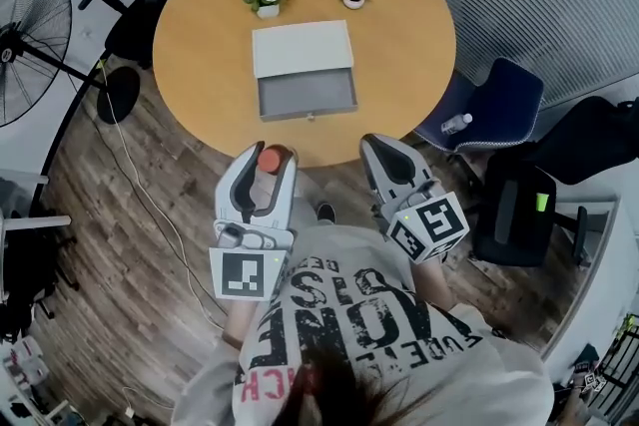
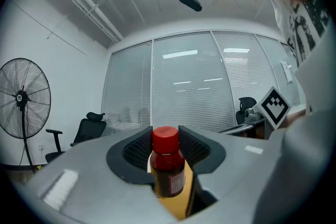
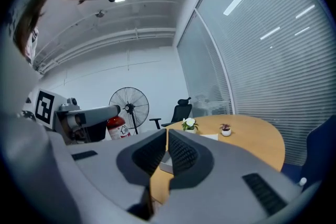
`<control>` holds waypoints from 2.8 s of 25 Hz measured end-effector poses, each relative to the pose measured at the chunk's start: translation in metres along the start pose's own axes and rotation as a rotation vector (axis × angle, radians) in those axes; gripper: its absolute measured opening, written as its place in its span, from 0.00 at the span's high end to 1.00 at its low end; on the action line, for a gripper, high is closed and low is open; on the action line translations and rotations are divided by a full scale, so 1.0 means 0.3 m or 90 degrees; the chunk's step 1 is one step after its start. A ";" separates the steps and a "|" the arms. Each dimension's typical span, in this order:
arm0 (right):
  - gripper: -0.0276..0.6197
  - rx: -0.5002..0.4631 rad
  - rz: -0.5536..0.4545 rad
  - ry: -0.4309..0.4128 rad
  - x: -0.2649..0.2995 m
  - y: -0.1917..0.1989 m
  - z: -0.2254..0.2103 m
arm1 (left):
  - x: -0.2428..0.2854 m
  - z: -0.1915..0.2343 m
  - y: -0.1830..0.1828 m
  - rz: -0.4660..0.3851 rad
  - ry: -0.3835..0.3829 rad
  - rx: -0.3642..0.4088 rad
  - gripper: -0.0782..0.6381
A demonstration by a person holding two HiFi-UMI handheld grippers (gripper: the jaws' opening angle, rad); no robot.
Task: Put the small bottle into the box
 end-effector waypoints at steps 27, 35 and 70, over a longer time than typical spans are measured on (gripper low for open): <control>0.93 0.025 0.016 0.075 0.355 -0.079 -0.133 | 0.335 0.320 0.046 0.034 0.065 -0.020 0.67; 0.93 0.042 0.020 0.088 0.410 -0.053 -0.160 | 0.375 0.361 0.079 0.052 0.073 -0.018 0.67; 0.93 0.045 0.006 0.061 0.436 -0.130 -0.365 | 0.519 0.341 0.025 0.051 0.018 0.021 0.67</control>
Point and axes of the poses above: the fingertips, and each gripper's own axes: x forward along the fingers, z to its left, y out of its underside, the point moved 4 cm from there along -x, backward along the fingers, and after that the axes turned 1 degree about -y, right-handed, at the moved point
